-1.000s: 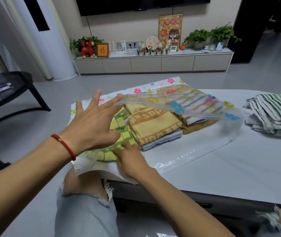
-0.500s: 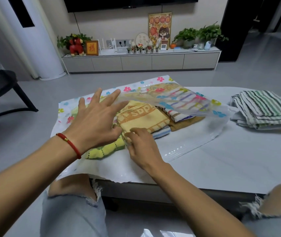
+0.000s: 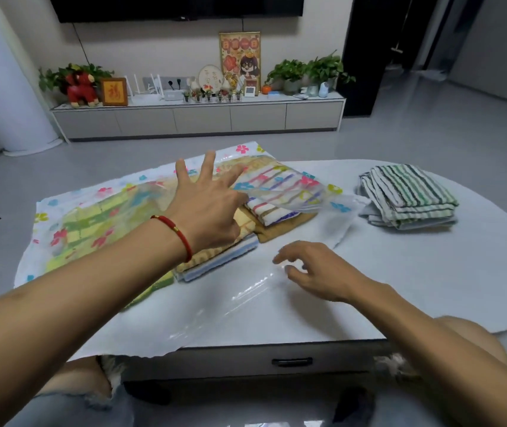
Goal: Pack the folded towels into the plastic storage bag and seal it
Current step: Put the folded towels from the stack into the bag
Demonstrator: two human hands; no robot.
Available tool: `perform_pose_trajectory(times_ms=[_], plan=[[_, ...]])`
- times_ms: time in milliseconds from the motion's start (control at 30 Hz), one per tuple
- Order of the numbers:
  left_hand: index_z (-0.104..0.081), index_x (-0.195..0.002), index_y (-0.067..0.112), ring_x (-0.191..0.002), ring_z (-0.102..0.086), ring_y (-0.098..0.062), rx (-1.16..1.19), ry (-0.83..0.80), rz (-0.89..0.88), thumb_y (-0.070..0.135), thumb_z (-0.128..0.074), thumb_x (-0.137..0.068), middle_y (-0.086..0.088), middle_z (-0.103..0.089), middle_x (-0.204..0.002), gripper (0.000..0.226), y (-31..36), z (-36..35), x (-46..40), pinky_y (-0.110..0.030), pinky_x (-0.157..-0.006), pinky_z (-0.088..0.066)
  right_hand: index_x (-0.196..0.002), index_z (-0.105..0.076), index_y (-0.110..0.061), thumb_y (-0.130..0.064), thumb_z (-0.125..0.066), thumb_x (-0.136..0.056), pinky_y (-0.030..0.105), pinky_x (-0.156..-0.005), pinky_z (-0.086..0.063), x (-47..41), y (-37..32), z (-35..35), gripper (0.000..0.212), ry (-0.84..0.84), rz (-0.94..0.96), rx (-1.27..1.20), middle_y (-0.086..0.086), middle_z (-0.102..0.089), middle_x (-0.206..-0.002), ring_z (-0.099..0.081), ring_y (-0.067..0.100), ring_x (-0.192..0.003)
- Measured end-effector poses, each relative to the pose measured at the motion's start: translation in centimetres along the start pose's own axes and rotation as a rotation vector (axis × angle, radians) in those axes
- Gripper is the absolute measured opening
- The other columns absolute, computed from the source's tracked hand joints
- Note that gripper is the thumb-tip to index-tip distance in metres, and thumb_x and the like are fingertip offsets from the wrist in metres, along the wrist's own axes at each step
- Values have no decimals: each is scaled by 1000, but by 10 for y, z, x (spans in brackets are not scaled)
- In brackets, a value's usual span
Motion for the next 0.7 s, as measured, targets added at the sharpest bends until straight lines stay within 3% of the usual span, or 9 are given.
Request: perform_pose_trajectory(times_ms=[100,167,233,333,467,533,700], plan=[[-60,-126,41,-147,3,-44,-28,-26,-49,49,-59,-80,2,-11,-164,47,16,-3,-21,-80,-105,-6,-111,-80,-19,-12,-61,-94,34,-90,-56,22,54,43,26,155,-156,-16,-3,-78,-110,-70,14,-91],[-59,-128,42,-147,5,-44,-45,-29,-71,51,-58,-81,2,-11,-164,49,23,-5,-33,-80,-105,-5,-106,-81,-16,-8,-62,-92,34,-89,-55,26,95,66,25,307,-266,23,0,-81,-103,-71,18,-86],[-52,-136,42,-147,2,-44,-44,-21,-64,56,-57,-82,1,-14,-164,56,26,-6,-44,-80,-105,-5,-107,-81,-12,-8,-62,-92,34,-91,-53,22,135,87,25,455,-383,57,8,-81,-106,-72,27,-93],[-37,-146,40,-146,-9,-43,-18,19,-26,62,-55,-83,3,-18,-163,69,19,-3,-57,-80,-105,-11,-116,-77,-6,-10,-58,-94,44,-100,-50,5,189,117,30,593,-536,108,22,-73,-122,-65,40,-114],[-31,-147,45,-148,-8,-40,24,10,-8,68,-52,-81,7,-12,-164,73,8,-4,-67,-77,-106,-15,-141,-60,-19,-23,-45,-104,56,-120,-26,-25,249,140,40,576,-766,135,26,-49,-150,-44,43,-140],[-30,-146,47,-148,-7,-38,53,4,-1,70,-50,-80,8,-10,-164,73,5,-5,-68,-76,-108,-15,-149,-45,-23,-31,-38,-107,58,-118,-24,-36,266,141,44,491,-923,61,28,-41,-152,-38,47,-141],[-27,-146,49,-148,-9,-37,65,42,-2,70,-44,-79,7,-9,-164,72,0,-11,-60,-74,-108,-18,-136,-50,-14,-30,-54,-101,56,-113,-24,-54,271,141,39,500,-1041,151,27,-57,-137,-44,46,-135]])
Point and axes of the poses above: each hand's wrist, its own x-axis away from the middle knuckle, its own z-axis out of the back of the hand, y = z × x, the point moved 2 cm from there along -x, towards the middle knuckle
